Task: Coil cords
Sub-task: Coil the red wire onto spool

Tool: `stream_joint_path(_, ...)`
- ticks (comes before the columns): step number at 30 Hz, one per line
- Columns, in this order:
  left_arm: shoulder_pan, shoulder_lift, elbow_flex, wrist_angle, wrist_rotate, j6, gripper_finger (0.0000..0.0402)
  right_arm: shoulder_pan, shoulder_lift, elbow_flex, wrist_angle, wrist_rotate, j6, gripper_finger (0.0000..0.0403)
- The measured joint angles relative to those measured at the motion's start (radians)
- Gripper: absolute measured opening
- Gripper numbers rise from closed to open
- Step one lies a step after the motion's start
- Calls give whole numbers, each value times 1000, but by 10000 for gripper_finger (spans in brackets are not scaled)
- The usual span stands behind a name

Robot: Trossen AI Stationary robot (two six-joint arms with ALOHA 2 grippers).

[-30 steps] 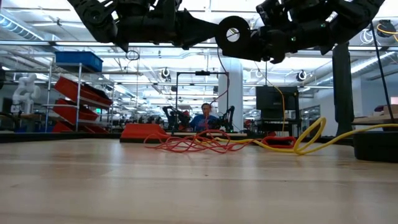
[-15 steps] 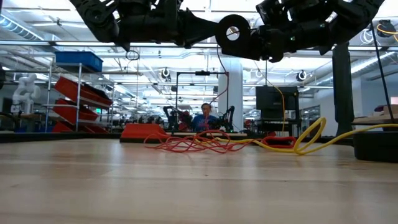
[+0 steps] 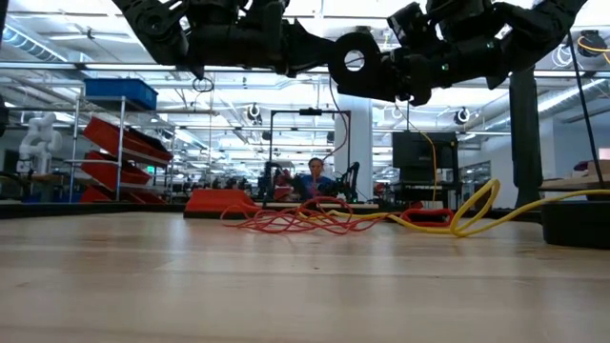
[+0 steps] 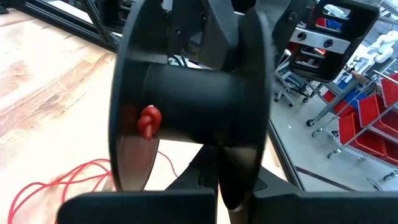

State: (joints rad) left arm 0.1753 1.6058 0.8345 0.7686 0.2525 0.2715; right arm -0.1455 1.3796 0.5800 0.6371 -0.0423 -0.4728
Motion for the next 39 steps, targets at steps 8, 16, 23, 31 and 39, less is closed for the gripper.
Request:
stream_joint_path(8, 1, 0, 0, -8, 0, 27, 8, 0, 0, 0, -3, -2, 6, 0)
stream_joint_path(16, 1, 0, 0, -7, -17, 57, 4, 1, 0, 0, -5, 63, 2, 8)
stream_joint_path(23, 1, -7, 0, 2, -34, 69, 2, 0, 0, 0, -12, 114, 0, 68)
stream_joint_path(31, 1, -76, -5, -12, -126, 111, 1, 0, 0, 0, -20, 333, 1, 101)
stream_joint_path(39, -34, -104, -5, -20, -456, 212, 1, 0, 0, 0, -30, 324, 79, 81)
